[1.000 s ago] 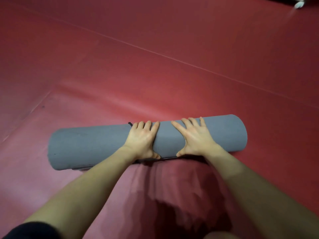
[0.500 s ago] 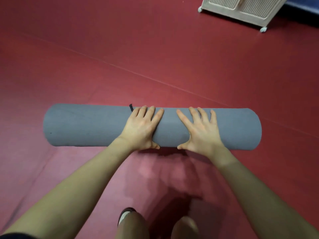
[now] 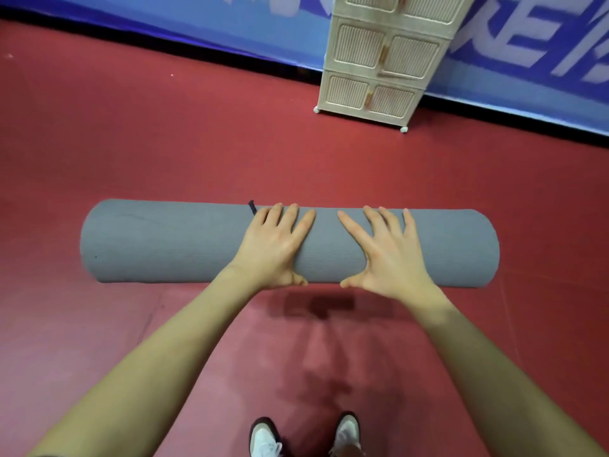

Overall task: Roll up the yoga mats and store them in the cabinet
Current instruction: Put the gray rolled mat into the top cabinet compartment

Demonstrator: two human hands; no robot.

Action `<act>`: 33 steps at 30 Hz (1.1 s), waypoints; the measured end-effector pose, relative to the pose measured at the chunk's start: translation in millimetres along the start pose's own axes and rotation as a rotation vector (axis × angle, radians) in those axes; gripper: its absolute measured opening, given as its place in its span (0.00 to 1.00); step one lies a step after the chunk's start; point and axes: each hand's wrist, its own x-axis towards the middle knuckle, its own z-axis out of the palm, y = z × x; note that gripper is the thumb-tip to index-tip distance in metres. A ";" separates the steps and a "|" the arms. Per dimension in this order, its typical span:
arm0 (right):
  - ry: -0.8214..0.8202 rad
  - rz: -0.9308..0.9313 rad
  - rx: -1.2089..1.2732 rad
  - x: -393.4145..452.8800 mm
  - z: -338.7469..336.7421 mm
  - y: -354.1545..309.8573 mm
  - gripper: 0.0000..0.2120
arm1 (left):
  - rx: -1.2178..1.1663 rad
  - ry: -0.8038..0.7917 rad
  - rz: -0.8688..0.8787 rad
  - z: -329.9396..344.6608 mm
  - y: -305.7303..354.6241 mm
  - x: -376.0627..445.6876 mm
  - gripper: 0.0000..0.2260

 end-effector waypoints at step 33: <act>0.333 0.132 -0.117 394.4 -79.9 320.4 0.56 | 0.229 0.276 0.187 -134.1 -125.5 521.2 0.57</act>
